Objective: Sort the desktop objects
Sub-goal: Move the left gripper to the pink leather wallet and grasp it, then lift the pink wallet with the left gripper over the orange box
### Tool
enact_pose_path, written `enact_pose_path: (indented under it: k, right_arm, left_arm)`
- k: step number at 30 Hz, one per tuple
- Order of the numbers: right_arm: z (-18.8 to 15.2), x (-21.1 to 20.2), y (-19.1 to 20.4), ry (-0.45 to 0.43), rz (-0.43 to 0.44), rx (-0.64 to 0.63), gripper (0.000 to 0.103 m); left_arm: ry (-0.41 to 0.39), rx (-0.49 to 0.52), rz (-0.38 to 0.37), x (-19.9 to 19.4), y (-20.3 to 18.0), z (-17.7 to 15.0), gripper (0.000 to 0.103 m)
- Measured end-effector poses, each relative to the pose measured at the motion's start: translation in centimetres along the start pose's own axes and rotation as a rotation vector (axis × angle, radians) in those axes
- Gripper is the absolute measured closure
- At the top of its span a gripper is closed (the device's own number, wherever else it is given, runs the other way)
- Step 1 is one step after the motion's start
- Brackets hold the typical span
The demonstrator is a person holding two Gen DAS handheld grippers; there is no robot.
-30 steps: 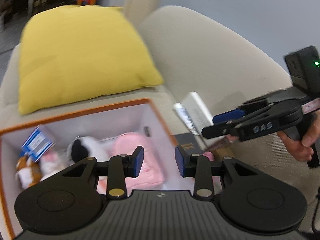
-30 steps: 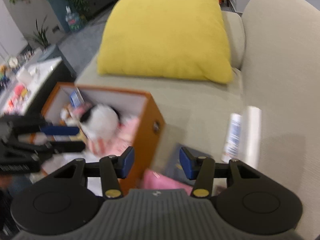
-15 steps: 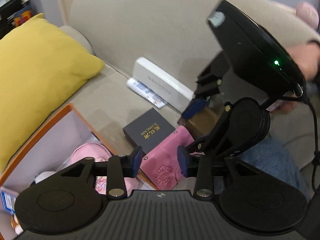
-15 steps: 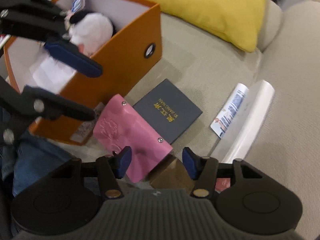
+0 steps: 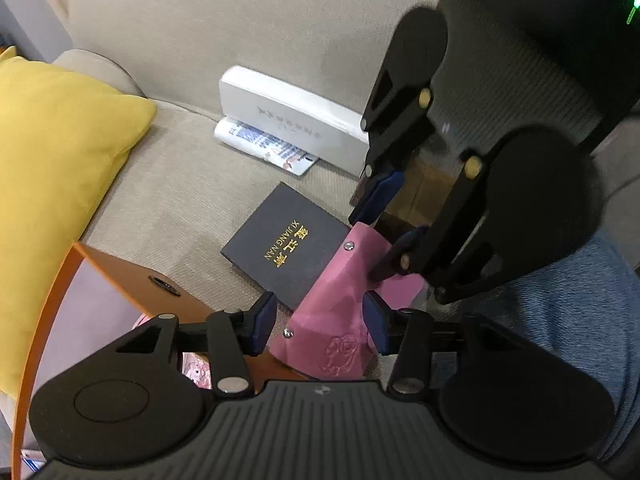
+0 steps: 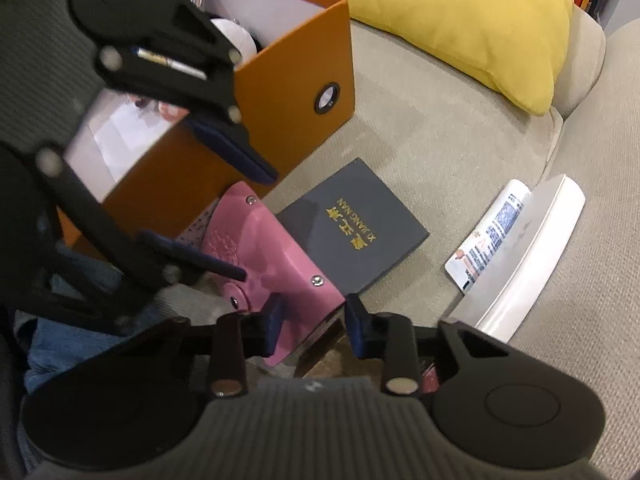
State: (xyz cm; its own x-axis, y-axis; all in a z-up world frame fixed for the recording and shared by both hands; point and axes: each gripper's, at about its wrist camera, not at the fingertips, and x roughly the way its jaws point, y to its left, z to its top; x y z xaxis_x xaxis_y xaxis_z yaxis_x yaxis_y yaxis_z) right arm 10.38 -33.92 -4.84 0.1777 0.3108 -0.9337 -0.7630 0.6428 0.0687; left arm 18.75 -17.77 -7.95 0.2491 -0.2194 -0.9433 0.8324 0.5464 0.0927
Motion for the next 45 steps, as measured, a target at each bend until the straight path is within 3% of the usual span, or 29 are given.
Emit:
enact_pose_path:
  k: [4, 15, 16, 19, 22, 23, 27, 30, 34, 40, 45]
  right_arm:
    - [0.0, -1.0, 0.2, 0.0, 0.021, -0.031, 0.076]
    - [-0.2, -2.7, 1.4, -0.007, 0.067, -0.152, 0.081]
    - [-0.3, -3.0, 1.5, -0.012, 0.076, -0.16, 0.082]
    - [-0.4, -3.6, 1.9, -0.02, 0.102, -0.19, 0.083]
    - [-0.4, -3.5, 2.2, -0.006, 0.108, -0.21, 0.084]
    - [-0.4, -3.4, 2.3, 0.001, 0.101, -0.211, 0.083]
    - [-0.2, -3.2, 2.3, 0.011, 0.077, -0.203, 0.082]
    - [0.3, -3.8, 1.8, -0.023, 0.078, -0.17, 0.081]
    - [0.5, -3.4, 2.0, -0.009, 0.05, -0.163, 0.081]
    - [1.3, -3.5, 1.8, -0.024, -0.003, -0.121, 0.081]
    - [2.2, -4.0, 0.5, -0.064, -0.076, -0.02, 0.076]
  left_arm:
    - [0.008, 0.049, 0.009, 0.5, -0.4, 0.4, 0.041]
    - [0.083, 0.218, -0.063, 2.7, -2.4, 0.5, 0.042]
    - [0.073, 0.294, -0.084, 2.8, -2.5, 0.4, 0.043]
    - [0.067, 0.301, -0.095, 2.7, -2.6, 0.0, 0.044]
    - [0.056, 0.311, -0.089, 2.4, -2.9, -0.3, 0.054]
    - [0.054, 0.312, -0.087, 2.2, -3.0, -0.4, 0.062]
    - [0.054, 0.31, -0.108, 1.7, -3.3, -0.8, 0.077]
    - [0.07, 0.299, -0.151, 1.8, -3.7, -0.8, 0.079]
    - [0.078, 0.291, -0.104, 2.9, -4.7, -0.5, 0.079]
    - [0.058, 0.147, -0.11, 2.4, -3.3, -0.7, 0.081]
    - [-0.018, 0.011, -0.124, -0.3, -1.5, -1.2, 0.082]
